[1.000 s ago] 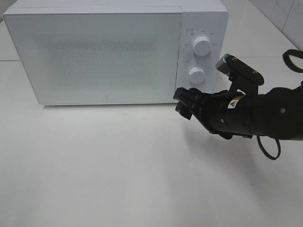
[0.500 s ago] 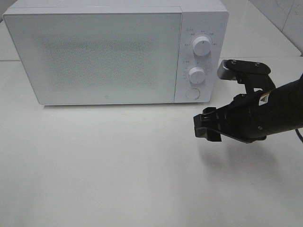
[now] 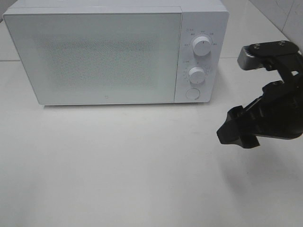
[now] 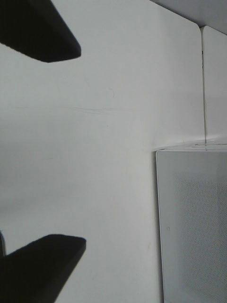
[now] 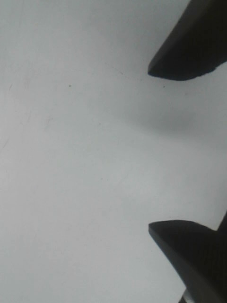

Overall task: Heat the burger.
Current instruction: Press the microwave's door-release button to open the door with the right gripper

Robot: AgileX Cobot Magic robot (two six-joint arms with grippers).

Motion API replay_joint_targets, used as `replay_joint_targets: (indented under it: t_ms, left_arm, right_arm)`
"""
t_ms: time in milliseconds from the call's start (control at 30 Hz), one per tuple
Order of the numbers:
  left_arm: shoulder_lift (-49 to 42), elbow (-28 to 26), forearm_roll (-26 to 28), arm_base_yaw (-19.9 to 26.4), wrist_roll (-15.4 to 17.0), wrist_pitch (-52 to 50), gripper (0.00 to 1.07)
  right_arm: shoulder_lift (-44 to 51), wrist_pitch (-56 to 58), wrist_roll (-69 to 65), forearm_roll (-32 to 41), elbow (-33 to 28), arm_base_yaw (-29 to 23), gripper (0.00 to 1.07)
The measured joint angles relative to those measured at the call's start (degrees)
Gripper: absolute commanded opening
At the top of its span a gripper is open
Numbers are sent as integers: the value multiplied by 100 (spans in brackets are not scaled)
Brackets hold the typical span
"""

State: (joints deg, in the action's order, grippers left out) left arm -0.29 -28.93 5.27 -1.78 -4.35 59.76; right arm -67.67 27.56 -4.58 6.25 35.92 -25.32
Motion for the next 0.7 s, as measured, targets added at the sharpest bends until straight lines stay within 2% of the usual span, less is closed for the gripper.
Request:
replay_joint_targets:
  t_ms: [333,533,700]
  left_arm:
    - [0,0,0,0,0,0,90]
    - [0,0,0,0,0,0,90]
    - [0,0,0,0,0,0,90]
  right_arm:
    - [1249,1169,115,-17,0,0,77]
    - [2086,1965,115,-281,0,0,76]
    - [3088,2515,109,-367,0,0,76]
